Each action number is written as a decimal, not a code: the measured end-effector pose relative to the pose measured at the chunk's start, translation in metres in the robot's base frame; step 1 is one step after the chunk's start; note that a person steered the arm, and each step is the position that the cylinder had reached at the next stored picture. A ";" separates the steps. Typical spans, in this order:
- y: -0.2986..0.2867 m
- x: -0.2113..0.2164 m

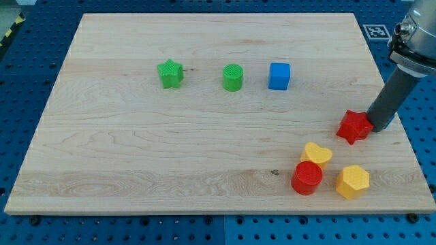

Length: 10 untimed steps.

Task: Push blue triangle to the center right of the board

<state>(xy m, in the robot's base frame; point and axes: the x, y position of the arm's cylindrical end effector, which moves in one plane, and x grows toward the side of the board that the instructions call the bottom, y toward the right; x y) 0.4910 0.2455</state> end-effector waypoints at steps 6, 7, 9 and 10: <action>0.027 -0.005; 0.027 -0.021; 0.027 -0.051; 0.027 -0.061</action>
